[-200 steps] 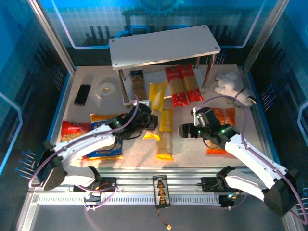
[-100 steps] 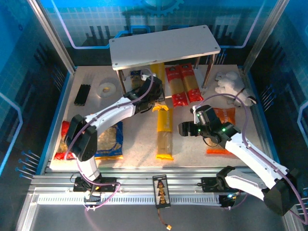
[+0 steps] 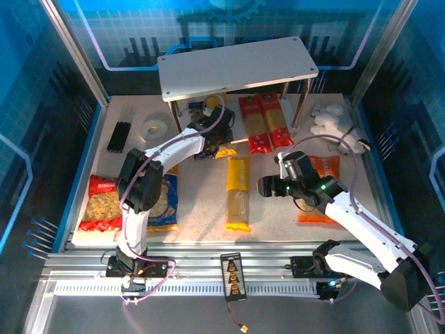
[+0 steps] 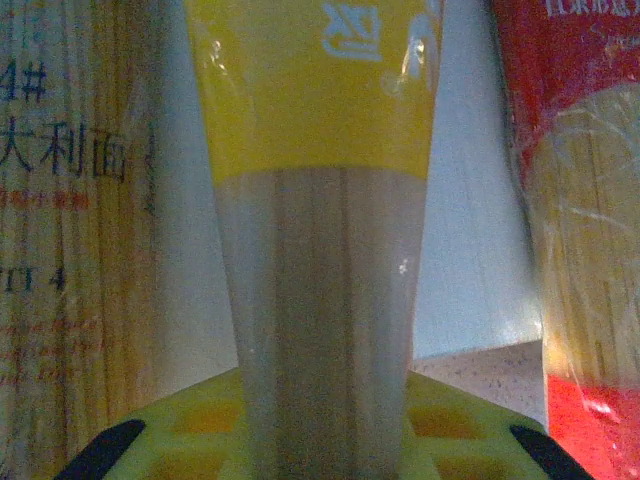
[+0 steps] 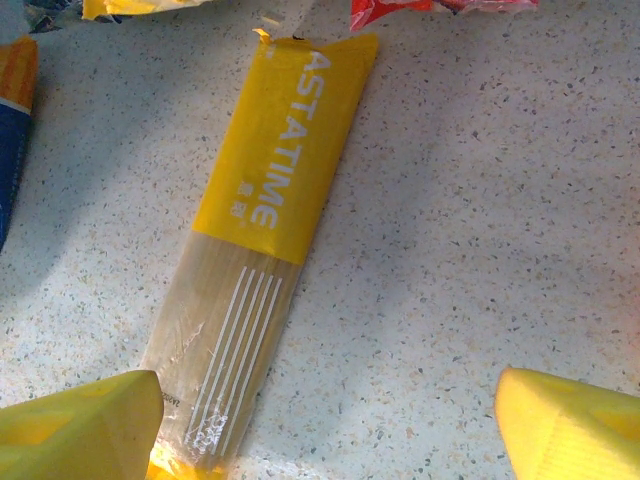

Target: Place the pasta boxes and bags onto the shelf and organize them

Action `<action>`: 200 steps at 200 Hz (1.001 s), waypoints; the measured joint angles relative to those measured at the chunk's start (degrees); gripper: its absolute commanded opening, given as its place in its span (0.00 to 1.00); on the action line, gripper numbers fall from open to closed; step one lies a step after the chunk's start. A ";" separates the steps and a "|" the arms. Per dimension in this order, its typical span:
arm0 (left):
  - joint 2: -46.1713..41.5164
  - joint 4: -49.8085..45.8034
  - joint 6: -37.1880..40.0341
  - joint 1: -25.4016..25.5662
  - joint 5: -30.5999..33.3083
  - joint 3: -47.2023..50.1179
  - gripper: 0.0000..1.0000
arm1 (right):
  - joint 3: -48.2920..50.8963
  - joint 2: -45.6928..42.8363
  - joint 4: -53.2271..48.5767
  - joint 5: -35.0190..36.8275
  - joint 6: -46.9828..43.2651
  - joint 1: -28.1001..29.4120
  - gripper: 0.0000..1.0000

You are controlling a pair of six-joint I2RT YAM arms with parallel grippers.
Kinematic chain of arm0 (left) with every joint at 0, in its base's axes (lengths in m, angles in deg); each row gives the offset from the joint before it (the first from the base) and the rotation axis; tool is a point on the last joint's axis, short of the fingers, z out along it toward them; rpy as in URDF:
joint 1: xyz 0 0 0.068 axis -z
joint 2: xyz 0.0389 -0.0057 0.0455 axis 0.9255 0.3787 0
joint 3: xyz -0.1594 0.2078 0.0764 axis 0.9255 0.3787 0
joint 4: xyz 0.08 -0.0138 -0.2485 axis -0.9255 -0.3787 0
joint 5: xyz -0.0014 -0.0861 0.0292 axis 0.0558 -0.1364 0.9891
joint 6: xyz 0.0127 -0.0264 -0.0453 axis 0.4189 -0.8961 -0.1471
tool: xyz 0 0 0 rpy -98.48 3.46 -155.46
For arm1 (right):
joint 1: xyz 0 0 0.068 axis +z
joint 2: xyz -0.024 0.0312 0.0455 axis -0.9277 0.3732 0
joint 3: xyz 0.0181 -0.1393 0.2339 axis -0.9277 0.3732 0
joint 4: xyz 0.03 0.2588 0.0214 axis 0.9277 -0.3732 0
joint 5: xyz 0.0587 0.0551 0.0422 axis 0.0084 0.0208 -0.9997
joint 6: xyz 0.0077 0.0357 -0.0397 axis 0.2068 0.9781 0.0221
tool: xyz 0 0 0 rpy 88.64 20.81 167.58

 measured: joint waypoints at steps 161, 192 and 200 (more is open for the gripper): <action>4.90 -3.69 -1.68 -2.95 -1.92 -5.55 0.29 | 0.00 -1.77 -1.16 0.39 -0.02 -0.04 0.87; 4.90 -3.67 -1.44 -3.43 -1.88 -5.55 0.41 | 0.00 -2.12 -1.27 0.37 -0.02 -0.04 0.87; 4.90 -3.61 -1.60 -3.50 -1.88 -5.55 0.45 | 0.00 -2.10 -1.27 0.37 -0.02 -0.04 0.87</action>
